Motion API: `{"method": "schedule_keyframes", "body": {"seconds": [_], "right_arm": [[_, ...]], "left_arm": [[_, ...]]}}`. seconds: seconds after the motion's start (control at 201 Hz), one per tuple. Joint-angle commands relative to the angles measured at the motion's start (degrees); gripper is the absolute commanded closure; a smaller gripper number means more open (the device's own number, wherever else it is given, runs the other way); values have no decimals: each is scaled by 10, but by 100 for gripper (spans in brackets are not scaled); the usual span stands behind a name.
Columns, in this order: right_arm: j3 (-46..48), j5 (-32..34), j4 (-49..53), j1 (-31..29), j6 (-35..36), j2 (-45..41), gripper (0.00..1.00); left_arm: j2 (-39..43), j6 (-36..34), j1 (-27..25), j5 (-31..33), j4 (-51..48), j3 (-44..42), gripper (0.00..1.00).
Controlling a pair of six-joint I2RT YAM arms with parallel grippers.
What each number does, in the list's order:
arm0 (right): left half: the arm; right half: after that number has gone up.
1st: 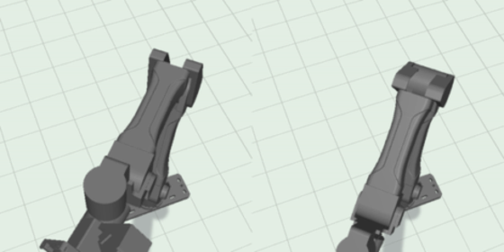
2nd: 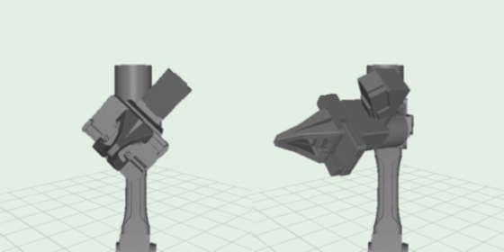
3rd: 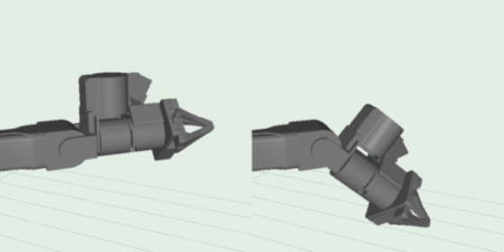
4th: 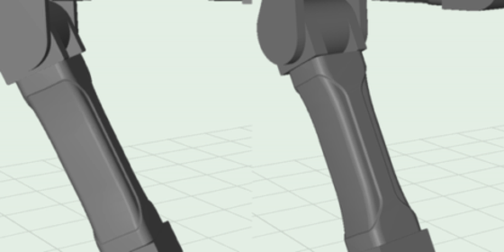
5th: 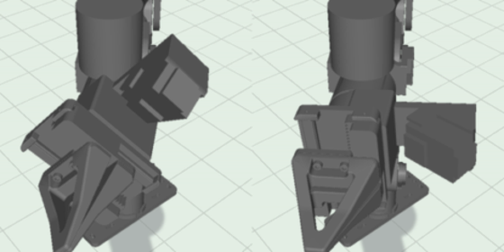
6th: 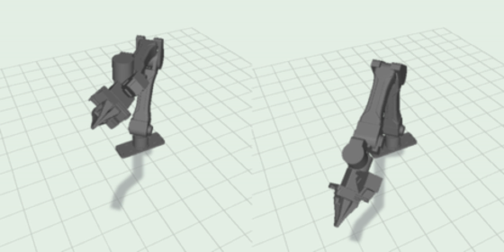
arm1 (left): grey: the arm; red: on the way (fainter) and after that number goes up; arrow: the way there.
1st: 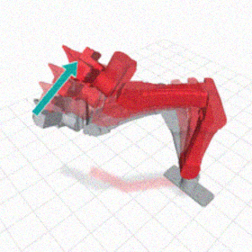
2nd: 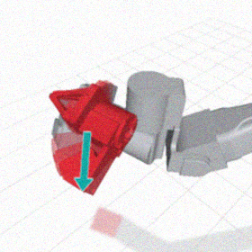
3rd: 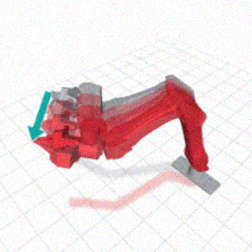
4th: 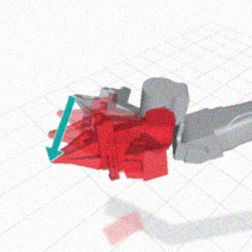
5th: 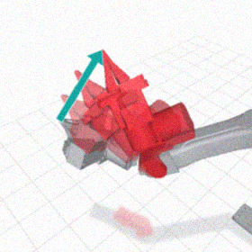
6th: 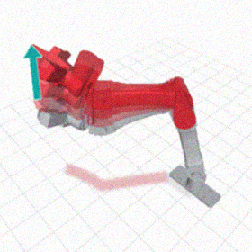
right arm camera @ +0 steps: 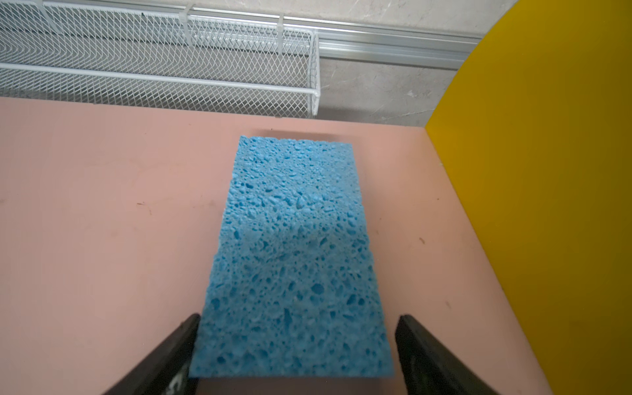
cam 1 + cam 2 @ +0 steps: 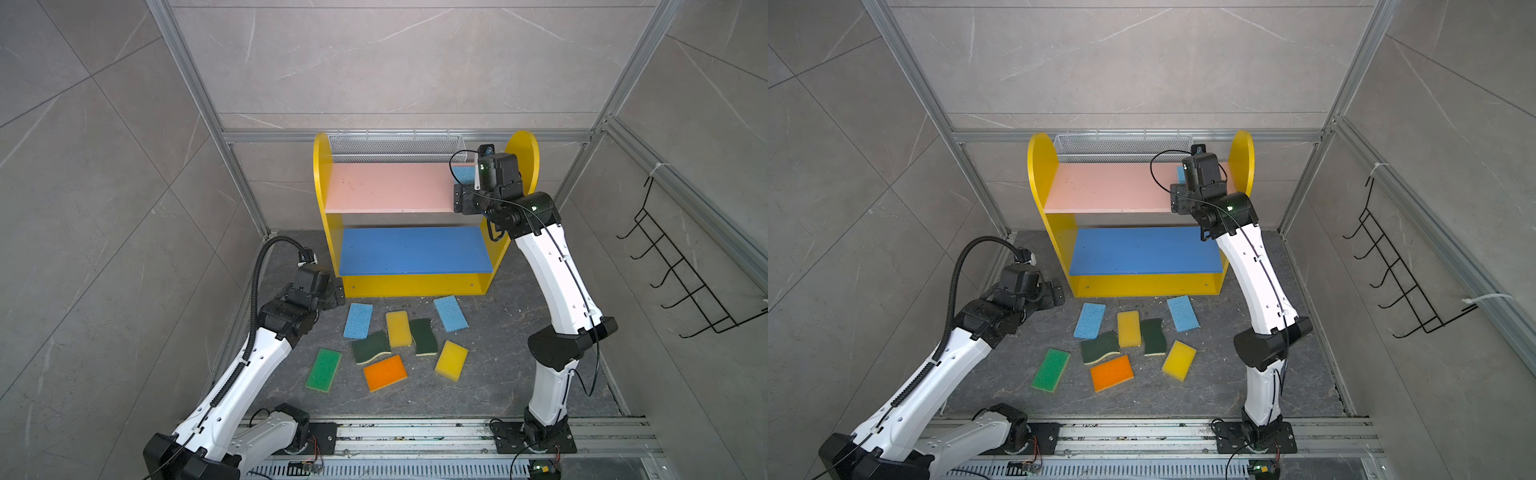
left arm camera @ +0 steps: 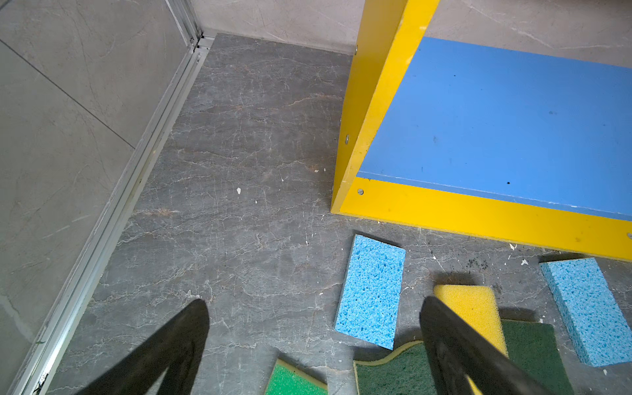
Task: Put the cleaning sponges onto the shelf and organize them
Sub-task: 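Lower the sponge onto the pink shelf and open the right gripper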
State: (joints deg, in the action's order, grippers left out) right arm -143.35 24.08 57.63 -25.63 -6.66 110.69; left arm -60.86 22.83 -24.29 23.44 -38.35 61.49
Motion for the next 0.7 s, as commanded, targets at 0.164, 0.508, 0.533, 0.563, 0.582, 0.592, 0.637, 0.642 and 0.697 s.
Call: {"method": "schedule_keyframes", "body": {"seconds": [0.164,0.508,0.533,0.563,0.582,0.592,0.637,0.642,0.697], "right_arm": [[42,-56,30,0,-16,-45,10],[83,-87,25,-1,-29,-91,10],[89,-89,24,-1,-31,-97,11],[95,-91,24,-2,-32,-103,11],[100,-92,24,-3,-34,-108,10],[102,-92,24,-3,-34,-110,11],[113,-93,24,-5,-37,-122,11],[114,-92,24,-5,-37,-124,11],[128,-92,23,-8,-41,-141,11]], "left_arm": [[11,16,-2,5,-12,1,1],[33,25,-3,22,-27,-13,1],[33,26,-2,29,-30,-13,0],[31,28,-2,33,-34,-15,0],[29,29,-3,34,-39,-13,0],[28,29,-3,34,-41,-13,0],[23,29,-3,51,-51,-11,0],[22,29,-3,51,-52,-11,0],[19,29,-3,49,-59,-12,0]]}}
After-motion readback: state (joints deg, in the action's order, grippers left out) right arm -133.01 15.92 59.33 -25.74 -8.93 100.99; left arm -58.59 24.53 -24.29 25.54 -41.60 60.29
